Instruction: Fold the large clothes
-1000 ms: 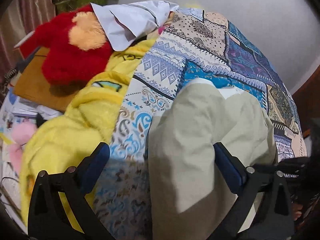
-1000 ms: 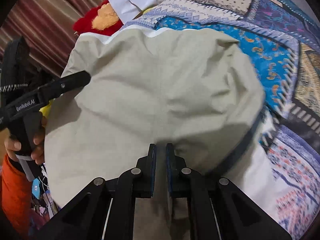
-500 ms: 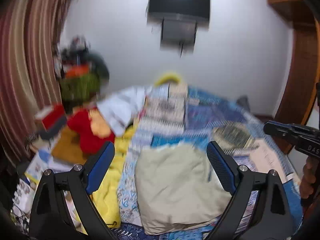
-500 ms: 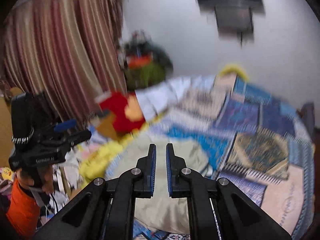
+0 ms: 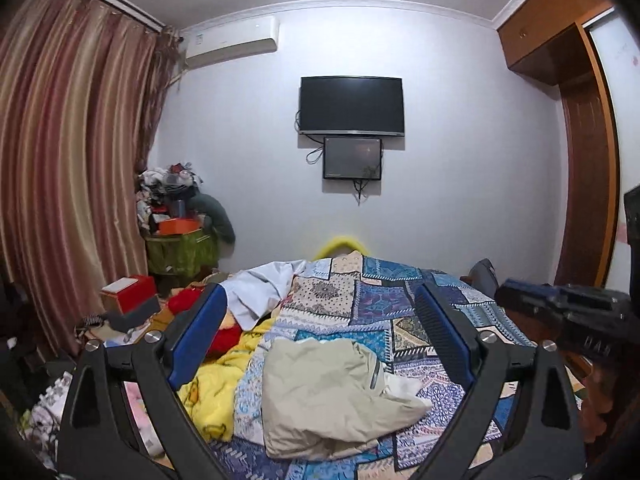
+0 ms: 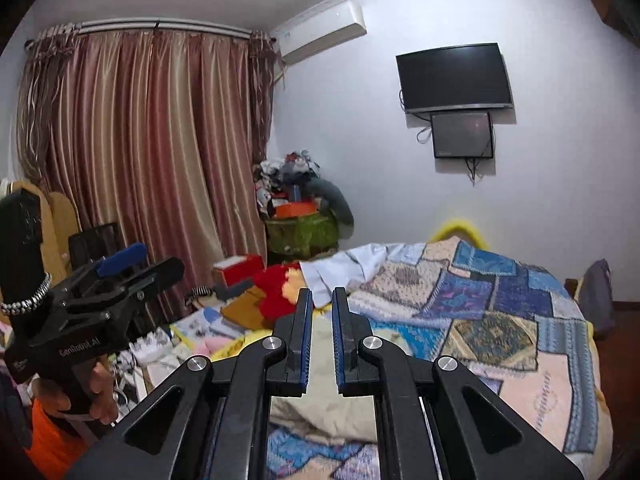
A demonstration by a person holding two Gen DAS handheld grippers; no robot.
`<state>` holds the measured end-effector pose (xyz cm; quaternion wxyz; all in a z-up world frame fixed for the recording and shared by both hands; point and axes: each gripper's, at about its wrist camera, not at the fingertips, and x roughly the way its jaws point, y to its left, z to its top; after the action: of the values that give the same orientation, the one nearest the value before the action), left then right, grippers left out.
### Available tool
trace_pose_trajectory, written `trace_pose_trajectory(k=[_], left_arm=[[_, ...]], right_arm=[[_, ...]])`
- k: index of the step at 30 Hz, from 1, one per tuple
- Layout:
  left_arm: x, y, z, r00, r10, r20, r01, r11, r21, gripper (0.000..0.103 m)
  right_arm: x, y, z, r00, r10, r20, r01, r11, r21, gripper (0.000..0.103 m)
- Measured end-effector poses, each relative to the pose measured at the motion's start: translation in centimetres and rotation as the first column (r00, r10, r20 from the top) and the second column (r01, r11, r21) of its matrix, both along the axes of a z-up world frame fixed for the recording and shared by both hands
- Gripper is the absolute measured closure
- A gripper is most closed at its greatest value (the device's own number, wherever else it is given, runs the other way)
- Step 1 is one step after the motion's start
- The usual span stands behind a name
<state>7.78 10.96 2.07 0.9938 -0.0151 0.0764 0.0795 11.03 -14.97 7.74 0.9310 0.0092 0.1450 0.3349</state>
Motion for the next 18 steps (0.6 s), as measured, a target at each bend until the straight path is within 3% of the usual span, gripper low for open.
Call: trace_pose_trajectory(k=[4, 8, 18], left_arm=[[-1.1, -0.3, -0.6, 1.000, 0.001, -0.005, -0.001, 0.999, -0.035, 0.001], [-1.1, -0.3, -1.0, 1.000, -0.009, -0.021, 0.008, 0.998, -0.067, 0.001], [-1.9, -0.9, -1.5, 0.999, -0.008, -0.034, 0.005, 0.997, -0.078, 0.001]], right_arm=[[-2.1, -0.1, -1.1, 0.999, -0.043, -0.009, 0.043, 0.998, -0.048, 0.098], [-3.1, -1.0, -1.5, 0.998, -0.061, -0.017, 0.061, 0.998, -0.033, 0.098], [-3.5, -1.0, -1.7, 0.997, -0.077, -0.033, 0.076, 0.996, -0.037, 0.098]])
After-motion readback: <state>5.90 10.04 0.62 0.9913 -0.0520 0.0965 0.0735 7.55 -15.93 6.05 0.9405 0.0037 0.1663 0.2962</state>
